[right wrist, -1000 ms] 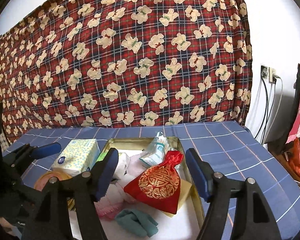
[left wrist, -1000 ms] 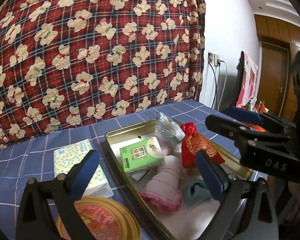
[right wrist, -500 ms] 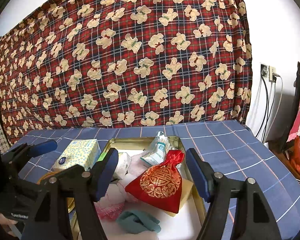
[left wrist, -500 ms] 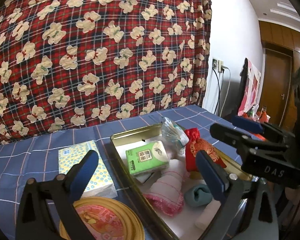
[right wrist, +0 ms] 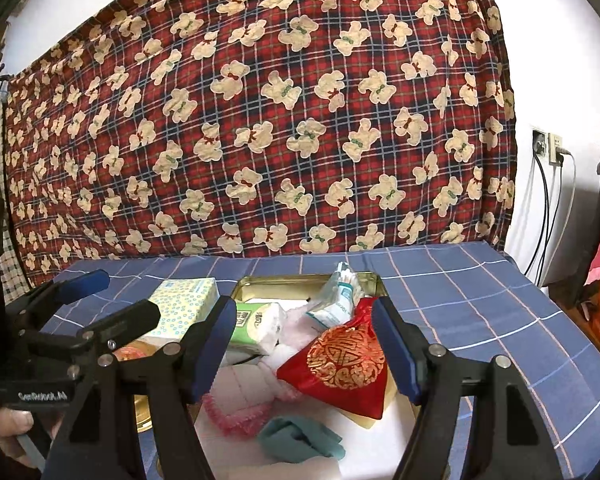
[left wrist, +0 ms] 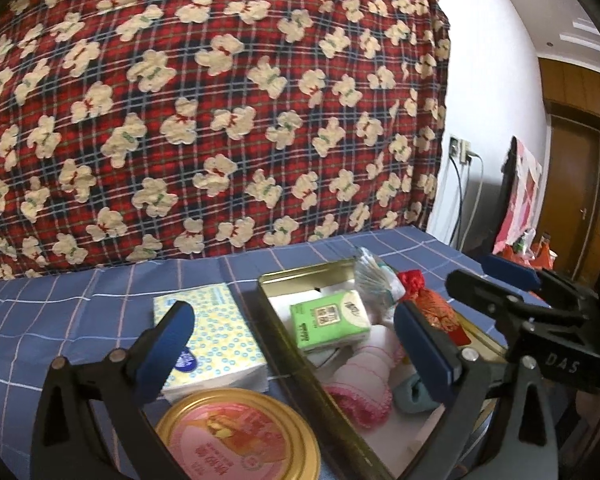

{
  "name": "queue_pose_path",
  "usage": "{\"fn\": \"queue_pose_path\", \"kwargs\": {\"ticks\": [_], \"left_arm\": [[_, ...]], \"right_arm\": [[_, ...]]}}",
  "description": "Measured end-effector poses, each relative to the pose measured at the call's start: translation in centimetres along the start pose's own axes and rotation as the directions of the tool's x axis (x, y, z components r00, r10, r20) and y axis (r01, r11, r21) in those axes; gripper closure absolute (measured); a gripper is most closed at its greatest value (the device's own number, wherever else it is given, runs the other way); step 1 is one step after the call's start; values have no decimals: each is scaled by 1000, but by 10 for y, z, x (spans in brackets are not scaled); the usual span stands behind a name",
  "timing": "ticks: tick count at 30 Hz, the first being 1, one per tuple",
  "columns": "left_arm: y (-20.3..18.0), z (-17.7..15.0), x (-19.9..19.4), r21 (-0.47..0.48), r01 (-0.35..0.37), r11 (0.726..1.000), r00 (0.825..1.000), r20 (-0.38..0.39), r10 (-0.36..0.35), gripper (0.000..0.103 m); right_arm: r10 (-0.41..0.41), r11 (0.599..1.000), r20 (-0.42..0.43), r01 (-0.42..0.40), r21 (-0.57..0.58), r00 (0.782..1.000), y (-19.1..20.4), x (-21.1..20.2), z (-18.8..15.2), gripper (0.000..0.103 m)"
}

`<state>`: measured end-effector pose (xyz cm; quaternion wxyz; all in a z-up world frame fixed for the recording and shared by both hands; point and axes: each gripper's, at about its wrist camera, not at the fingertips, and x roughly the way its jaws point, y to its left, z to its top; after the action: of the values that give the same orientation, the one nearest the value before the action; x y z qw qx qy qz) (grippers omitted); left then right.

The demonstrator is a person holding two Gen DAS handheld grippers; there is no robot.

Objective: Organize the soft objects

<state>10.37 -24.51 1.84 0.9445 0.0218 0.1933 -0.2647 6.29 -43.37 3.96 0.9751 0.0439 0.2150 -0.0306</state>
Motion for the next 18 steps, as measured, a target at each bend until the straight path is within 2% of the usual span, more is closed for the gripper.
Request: {"fn": "queue_pose_path", "kwargs": {"ticks": [9,18], "left_arm": [[6,-2,-5,-11,-13,1000,1000,21,13,2],[9,-5,-2,-25,-17,1000,1000,-7,16,1]], "right_arm": [[10,1000,-3,-10,-4,1000,5,2,-4,31],[11,1000,-5,-11,-2,1000,6,3,-6,31]]}}
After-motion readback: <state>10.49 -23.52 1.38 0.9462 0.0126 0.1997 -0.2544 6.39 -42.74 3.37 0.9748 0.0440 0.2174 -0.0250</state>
